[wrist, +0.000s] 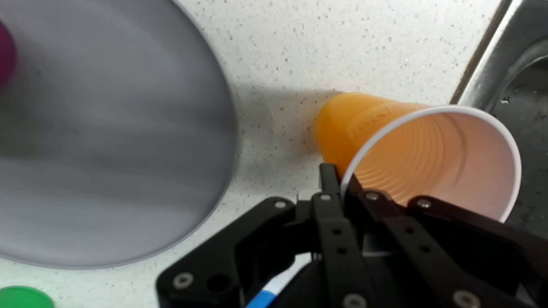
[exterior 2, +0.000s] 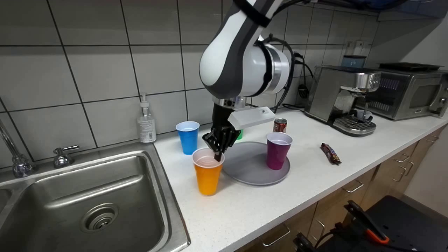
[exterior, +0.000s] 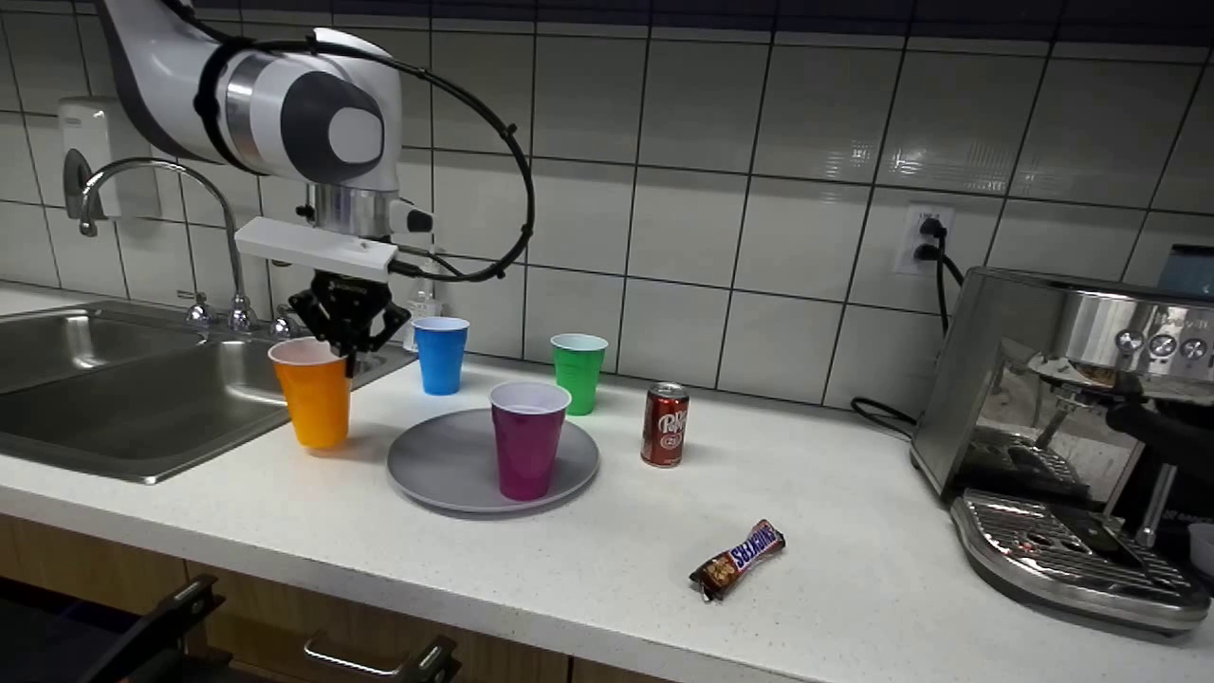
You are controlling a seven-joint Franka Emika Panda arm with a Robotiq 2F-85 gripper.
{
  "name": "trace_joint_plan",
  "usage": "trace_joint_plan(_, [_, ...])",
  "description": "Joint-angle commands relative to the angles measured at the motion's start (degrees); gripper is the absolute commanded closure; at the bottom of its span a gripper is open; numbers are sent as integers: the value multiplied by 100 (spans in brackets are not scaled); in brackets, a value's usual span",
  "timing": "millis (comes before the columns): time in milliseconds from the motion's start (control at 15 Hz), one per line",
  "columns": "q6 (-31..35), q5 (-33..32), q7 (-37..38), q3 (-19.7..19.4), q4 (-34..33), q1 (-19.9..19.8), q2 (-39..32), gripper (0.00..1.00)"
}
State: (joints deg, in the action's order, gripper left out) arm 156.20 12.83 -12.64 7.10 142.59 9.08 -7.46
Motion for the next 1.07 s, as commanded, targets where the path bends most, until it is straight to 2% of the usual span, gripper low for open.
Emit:
trace_joint_plan(0, [-55,267,-163,147,-20,-234,289,99])
trace_joint_plan(533, [-40,232,-72,-203,166,-534,746,99])
trace_joint_plan(1000, [11,40,38,-461,550,-619,1032,99])
